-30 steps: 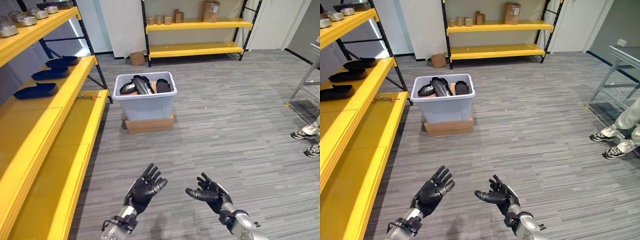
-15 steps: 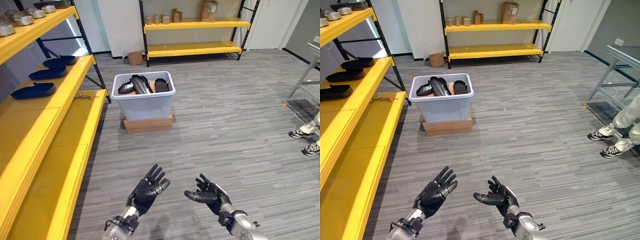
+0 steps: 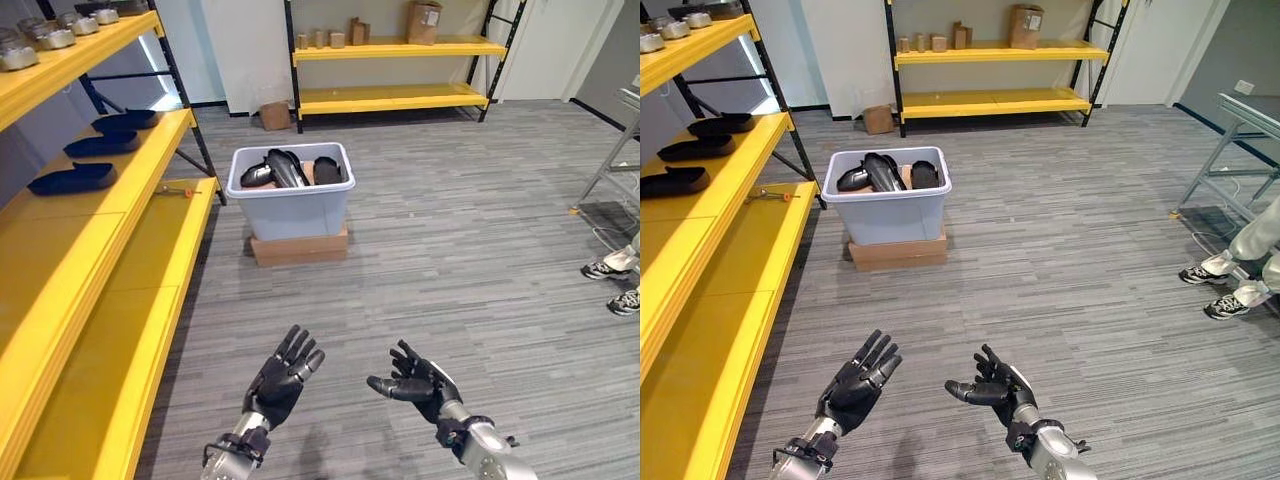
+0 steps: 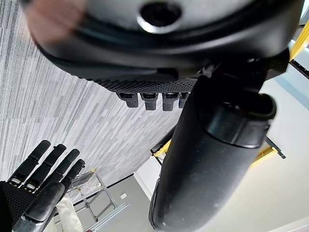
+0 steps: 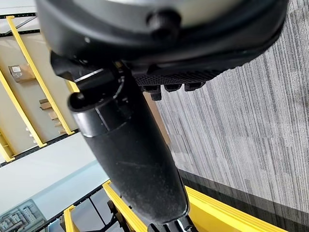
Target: Move parts from the plastic box to the shelf.
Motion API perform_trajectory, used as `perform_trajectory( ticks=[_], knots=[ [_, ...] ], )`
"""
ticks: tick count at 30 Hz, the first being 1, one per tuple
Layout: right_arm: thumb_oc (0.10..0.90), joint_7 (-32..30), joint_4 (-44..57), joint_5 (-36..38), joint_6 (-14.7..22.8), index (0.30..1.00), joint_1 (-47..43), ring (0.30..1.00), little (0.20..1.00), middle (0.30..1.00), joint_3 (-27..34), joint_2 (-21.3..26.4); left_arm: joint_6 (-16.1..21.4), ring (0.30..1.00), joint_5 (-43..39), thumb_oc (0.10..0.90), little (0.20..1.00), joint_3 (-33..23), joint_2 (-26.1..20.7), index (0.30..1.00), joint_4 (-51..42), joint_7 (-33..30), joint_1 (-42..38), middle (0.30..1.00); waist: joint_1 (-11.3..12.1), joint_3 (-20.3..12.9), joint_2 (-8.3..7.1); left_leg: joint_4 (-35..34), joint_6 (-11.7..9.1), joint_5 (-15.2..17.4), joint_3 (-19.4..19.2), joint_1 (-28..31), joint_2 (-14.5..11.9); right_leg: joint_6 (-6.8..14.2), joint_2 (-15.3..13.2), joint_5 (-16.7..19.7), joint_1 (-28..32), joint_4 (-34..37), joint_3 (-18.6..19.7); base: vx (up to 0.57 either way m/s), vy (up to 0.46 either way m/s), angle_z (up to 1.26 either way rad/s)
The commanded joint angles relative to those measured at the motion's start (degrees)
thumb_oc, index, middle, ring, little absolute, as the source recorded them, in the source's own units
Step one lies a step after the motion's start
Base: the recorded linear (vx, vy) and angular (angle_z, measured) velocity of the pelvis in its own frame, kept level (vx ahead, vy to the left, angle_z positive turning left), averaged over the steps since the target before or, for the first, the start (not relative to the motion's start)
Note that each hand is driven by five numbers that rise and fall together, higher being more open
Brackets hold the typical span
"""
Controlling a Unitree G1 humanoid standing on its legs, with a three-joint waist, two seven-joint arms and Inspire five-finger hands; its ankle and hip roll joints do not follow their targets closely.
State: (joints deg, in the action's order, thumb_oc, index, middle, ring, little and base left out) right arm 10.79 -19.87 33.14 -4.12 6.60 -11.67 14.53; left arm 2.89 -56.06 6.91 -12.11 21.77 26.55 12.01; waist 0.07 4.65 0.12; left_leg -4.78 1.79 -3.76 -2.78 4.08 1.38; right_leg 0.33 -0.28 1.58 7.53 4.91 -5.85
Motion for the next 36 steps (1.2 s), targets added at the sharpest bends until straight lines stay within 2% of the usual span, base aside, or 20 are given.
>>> perform_trajectory(
  ticks=[1, 4, 7, 8, 10, 13, 14, 15, 16, 17, 18, 19, 21, 24, 27, 29, 33, 34, 35, 36],
  knots=[
    [0.900, 1.7, 7.1, 0.0, 3.9, 1.000, -3.5, 1.000, 1.000, 1.000, 0.7, 0.4, 1.0, 1.000, -9.5, 0.900, 1.000, -0.8, 2.1, 1.000, -2.3, 4.9, -5.5, 1.000, -0.4, -2.5, -1.97, -0.2, -1.2, 1.4, -0.1, 1.6, -1.7, 4.3, -5.1, 2.7, -1.6, -1.7, -0.8, 0.04, 0.167, 0.01],
    [0.900, 1.0, 7.1, 0.0, 4.2, 1.000, -3.9, 1.000, 1.000, 1.000, 1.0, 0.3, 1.8, 1.000, -8.0, 0.900, 1.000, -0.4, 2.4, 1.000, -2.6, 6.9, -6.3, 1.000, -0.5, -1.9, -2.11, -0.1, -0.5, 1.2, 0.1, 1.4, -1.4, 4.2, -5.0, 0.5, -3.0, -6.9, -1.0, 0.01, 0.116, 0.06],
    [0.900, 1.0, 7.1, 0.0, 4.2, 1.000, -3.9, 1.000, 1.000, 1.000, 1.0, 0.3, 1.8, 1.000, -8.0, 0.900, 1.000, -0.4, 2.4, 1.000, -2.6, 6.9, -6.3, 1.000, -0.5, -1.9, -2.11, -0.1, -0.5, 1.2, 0.1, 1.4, -1.4, 4.2, -5.0, 0.5, -3.0, -6.9, -1.0, -0.01, 0.093, 0.08],
    [0.900, -0.8, 7.3, 1.0, 6.0, 1.000, -4.8, 1.000, 1.000, 1.000, 1.5, -0.3, 2.2, 1.000, -5.8, 0.900, 1.000, 0.8, 1.6, 1.000, -3.4, 5.9, -8.1, 1.000, -0.8, 1.5, -2.23, 1.8, 2.3, 1.0, 0.4, 0.2, -0.7, 6.6, -6.0, 2.3, -11.2, -26.7, -1.4, -0.04, 0.265, 0.07],
    [0.900, -0.7, 7.4, 1.1, 6.7, 1.000, -5.0, 1.000, 1.000, 1.000, 1.6, -0.7, 2.0, 1.000, -5.7, 0.900, 1.000, 0.6, 1.2, 1.000, -2.9, 5.9, -8.5, 1.000, -0.6, 2.8, -2.38, 2.6, 2.9, 1.1, -0.2, -0.3, -0.5, 7.7, -5.3, 4.7, -15.4, -33.9, -1.5, 0.02, 0.177, 0.04],
    [0.900, 0.1, 7.3, 1.8, 7.4, 1.000, -4.9, 1.000, 1.000, 1.000, 2.0, -0.5, 1.4, 1.000, -6.3, 0.900, 1.000, 0.3, 0.5, 1.000, -2.9, 6.3, -8.9, 1.000, -1.1, 3.7, -3.42, 3.4, 2.9, 2.1, 0.1, 0.0, 0.4, 7.8, -2.8, 6.0, -16.8, -30.7, -1.2, 0.17, -0.031, 0.17],
    [0.900, 0.6, 7.9, 2.0, 7.7, 1.000, -4.3, 1.000, 1.000, 1.000, 2.2, 0.0, 0.9, 1.000, -6.4, 0.900, 1.000, 0.4, 0.2, 1.000, -3.3, 6.0, -9.1, 1.000, -1.9, 4.1, -4.33, 3.9, 2.7, 3.1, 0.4, 0.8, 1.5, 6.9, -1.5, 6.8, -16.4, -23.6, -0.9, 0.33, -0.081, 0.20],
    [0.900, 0.6, 8.0, 2.0, 7.7, 1.000, -4.1, 1.000, 1.000, 1.000, 2.3, 0.1, 0.9, 1.000, -6.4, 0.900, 1.000, 0.5, 0.2, 1.000, -3.4, 5.9, -9.0, 1.000, -2.2, 4.3, -4.54, 3.9, 2.7, 3.5, 0.6, 1.3, 1.8, 6.8, -1.4, 7.2, -16.2, -21.0, -1.0, 0.61, -0.150, 0.20],
    [0.900, 0.8, 9.0, 0.7, 8.8, 1.000, -3.1, 1.000, 1.000, 1.000, 2.3, 0.2, 0.8, 1.000, -5.2, 0.900, 1.000, 1.0, 0.6, 1.000, -3.7, 5.8, -8.4, 1.000, -3.5, 5.0, -5.68, 4.5, 2.9, 6.3, 1.4, 3.9, 3.7, 7.2, -1.6, 11.8, -18.1, -9.8, -0.4, 0.44, -0.112, 0.07],
    [0.900, 0.8, 9.0, 0.6, 8.9, 1.000, -2.9, 1.000, 1.000, 1.000, 2.3, 0.2, 0.9, 1.000, -5.1, 0.900, 1.000, 1.1, 0.6, 1.000, -3.6, 5.9, -8.3, 1.000, -3.7, 5.1, -5.57, 4.6, 3.0, 6.7, 1.7, 4.3, 3.7, 7.3, -1.5, 12.2, -18.0, -8.9, -0.2, 0.64, -0.149, 0.07],
    [0.900, 0.5, 9.1, 0.1, 9.7, 1.000, -2.1, 1.000, 1.000, 1.000, 2.3, 0.0, 1.3, 1.000, -5.0, 0.900, 1.000, 2.0, 0.8, 1.000, -3.1, 6.8, -7.4, 1.000, -4.4, 5.2, -5.78, 5.1, 3.5, 8.2, 2.9, 5.4, 4.6, 7.8, -1.7, 14.6, -19.7, -5.7, 1.8, 0.40, -0.071, 0.11],
    [0.900, 0.2, 9.0, 0.0, 9.9, 1.000, -1.8, 1.000, 1.000, 1.000, 2.3, -0.2, 1.6, 1.000, -4.5, 0.900, 1.000, 2.5, 0.8, 1.000, -2.7, 7.5, -7.0, 1.000, -4.8, 5.4, -5.69, 5.9, 3.9, 9.3, 3.4, 5.9, 4.8, 7.9, -1.6, 15.4, -20.7, -6.1, 2.7, 0.42, -0.070, 0.28],
    [0.900, 0.2, 8.8, 0.1, 10.0, 1.000, -1.8, 1.000, 1.000, 1.000, 2.5, -0.1, 1.7, 1.000, -4.4, 0.900, 1.000, 2.7, 0.7, 1.000, -2.7, 7.8, -6.8, 1.000, -4.9, 5.3, -5.69, 6.3, 4.0, 9.6, 3.3, 5.8, 4.9, 7.6, -1.4, 14.8, -20.4, -6.1, 2.8, 0.23, -0.042, 0.51],
    [0.900, -0.3, 6.7, 0.1, 10.0, 1.000, -2.0, 1.000, 1.000, 1.000, 2.8, 0.2, 1.9, 1.000, -4.5, 0.900, 1.000, 4.4, 1.0, 1.000, -2.7, 8.7, -7.3, 1.000, -5.5, 3.6, -5.45, 9.6, 4.6, 11.6, 3.1, 5.3, 5.9, 6.1, -0.9, 12.0, -19.0, -8.2, 2.5, 0.46, -0.127, 0.35],
    [0.900, -1.2, 6.1, -0.6, 9.1, 1.000, -1.7, 1.000, 1.000, 1.000, 2.4, 0.4, 1.6, 1.000, -5.6, 0.900, 1.000, 4.5, 1.7, 1.000, -3.4, 7.4, -7.0, 1.000, -5.5, 1.4, -5.03, 11.2, 4.2, 12.7, 3.8, 5.8, 6.3, 4.2, 0.4, 9.1, -16.6, -8.2, 2.2, 0.43, -0.148, 0.28],
    [0.900, -1.7, 6.9, -0.4, 8.0, 1.000, -0.6, 1.000, 1.000, 1.000, 2.4, 1.0, 1.4, 1.000, -5.6, 0.900, 1.000, 4.1, 2.1, 1.000, -4.1, 6.9, -6.2, 1.000, -5.4, -0.6, -4.71, 13.9, 3.3, 10.7, 5.4, 5.7, 6.7, 2.4, 2.5, 7.2, -14.6, -7.7, 2.4, 0.44, -0.166, -0.02],
    [0.900, -1.5, 7.4, -0.8, 7.4, 1.000, 0.4, 1.000, 1.000, 1.000, 3.0, 1.8, 2.0, 1.000, -5.6, 0.900, 1.000, 3.6, 2.2, 1.000, -4.0, 5.8, -6.1, 1.000, -5.7, -2.2, -3.73, 25.0, 0.3, 5.4, 4.7, 4.9, 7.1, 0.4, 3.6, 3.8, -13.9, -8.7, 0.2, 0.28, -0.115, -0.09],
    [0.900, -1.4, 7.4, -0.9, 7.4, 1.000, 0.6, 1.000, 1.000, 1.000, 3.2, 2.1, 2.2, 1.000, -5.3, 0.900, 1.000, 3.3, 2.5, 1.000, -3.6, 5.4, -6.2, 1.000, -5.7, -1.9, -3.78, 34.0, -1.3, 1.7, 3.3, 1.2, 7.4, -0.6, 3.4, 3.0, -13.2, -9.1, -0.4, 0.21, -0.111, 0.03],
    [0.900, -1.4, 7.4, -1.2, 7.3, 1.000, 0.8, 1.000, 1.000, 1.000, 3.4, 2.3, 2.1, 1.000, -5.2, 0.900, 1.000, 3.2, 2.7, 1.000, -3.6, 5.3, -6.2, 1.000, -5.6, -1.6, -4.16, 40.4, -2.1, -0.4, 2.0, -2.6, 6.9, -1.2, 3.1, 2.7, -12.5, -9.3, -0.4, 0.17, -0.088, 0.13],
    [0.900, -1.4, 7.4, -1.2, 7.3, 1.000, 0.8, 1.000, 1.000, 1.000, 3.4, 2.3, 2.1, 1.000, -5.2, 0.900, 1.000, 3.2, 2.7, 1.000, -3.6, 5.3, -6.2, 1.000, -5.6, -1.6, -4.15, 40.4, -2.1, -0.4, 2.0, -2.6, 6.9, -1.2, 3.1, 2.7, -12.5, -9.3, -0.4, 0.16, -0.094, 0.05]
  ],
)
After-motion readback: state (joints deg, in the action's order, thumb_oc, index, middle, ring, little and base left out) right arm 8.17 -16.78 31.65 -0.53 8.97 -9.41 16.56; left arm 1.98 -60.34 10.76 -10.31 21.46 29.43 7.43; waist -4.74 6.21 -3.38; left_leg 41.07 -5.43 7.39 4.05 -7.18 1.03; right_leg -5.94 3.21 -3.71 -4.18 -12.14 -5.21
